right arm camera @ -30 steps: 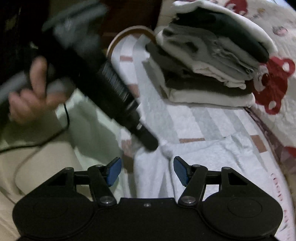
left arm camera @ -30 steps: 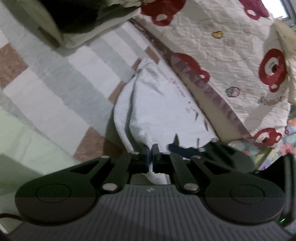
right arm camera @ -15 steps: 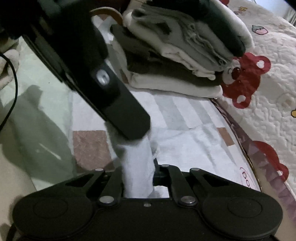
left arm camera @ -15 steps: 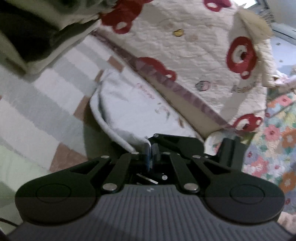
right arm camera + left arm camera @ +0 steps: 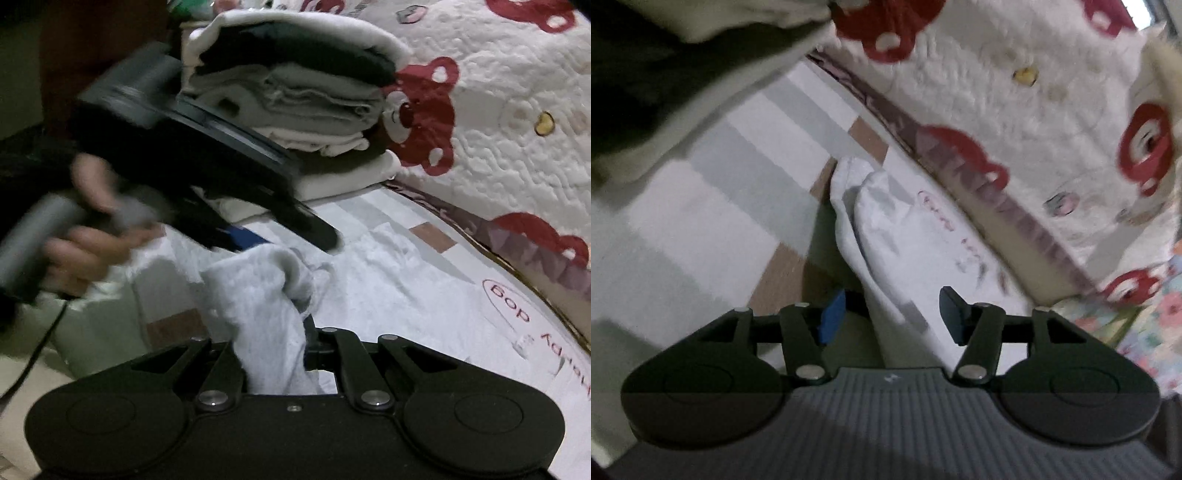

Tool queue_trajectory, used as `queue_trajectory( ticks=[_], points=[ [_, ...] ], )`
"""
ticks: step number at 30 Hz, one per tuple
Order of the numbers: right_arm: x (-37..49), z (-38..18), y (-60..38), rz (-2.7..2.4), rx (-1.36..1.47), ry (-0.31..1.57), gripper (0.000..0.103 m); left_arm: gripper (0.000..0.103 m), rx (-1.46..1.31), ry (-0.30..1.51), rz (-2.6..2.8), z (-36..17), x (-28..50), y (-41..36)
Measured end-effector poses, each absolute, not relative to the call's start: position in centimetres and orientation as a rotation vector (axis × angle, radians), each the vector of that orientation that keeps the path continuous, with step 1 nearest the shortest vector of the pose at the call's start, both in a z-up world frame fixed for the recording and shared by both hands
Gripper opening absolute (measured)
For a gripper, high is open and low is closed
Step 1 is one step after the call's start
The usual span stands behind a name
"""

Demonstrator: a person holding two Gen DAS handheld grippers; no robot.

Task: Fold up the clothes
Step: 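Lift the shirt hem with both grippers toward the collar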

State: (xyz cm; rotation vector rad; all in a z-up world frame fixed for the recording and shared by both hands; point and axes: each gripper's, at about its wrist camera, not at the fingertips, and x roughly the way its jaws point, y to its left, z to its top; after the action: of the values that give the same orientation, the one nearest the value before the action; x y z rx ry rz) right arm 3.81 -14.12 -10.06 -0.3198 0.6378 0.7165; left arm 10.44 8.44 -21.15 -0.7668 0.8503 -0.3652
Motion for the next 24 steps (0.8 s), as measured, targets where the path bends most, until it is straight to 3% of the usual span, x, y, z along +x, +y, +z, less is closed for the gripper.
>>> queue_trajectory(
  ticks=[4,6,8,9,24],
  points=[
    [4.3,-10.0,-15.4,0.729,-0.261,0.642,0.006,0.058,-0.677,0.893,-0.335,-22.4,15.5,6.2],
    [4.4,-10.0,-16.1,0.736,-0.234,0.642,0.006,0.053,-0.642,0.883,-0.328,-22.2,17.3,5.3],
    [4.5,-9.8,-17.2,0.735,-0.193,0.646,0.006,0.027,-0.608,0.872,-0.322,-22.0,19.1,4.5],
    [4.7,-9.7,-17.9,0.731,-0.165,0.649,0.006,0.009,-0.591,0.867,-0.319,-21.9,19.9,4.1],
    [0.4,-10.9,-37.0,0.523,0.341,0.567,0.007,0.008,-0.324,0.731,-0.539,-11.7,21.2,-16.0]
  ],
)
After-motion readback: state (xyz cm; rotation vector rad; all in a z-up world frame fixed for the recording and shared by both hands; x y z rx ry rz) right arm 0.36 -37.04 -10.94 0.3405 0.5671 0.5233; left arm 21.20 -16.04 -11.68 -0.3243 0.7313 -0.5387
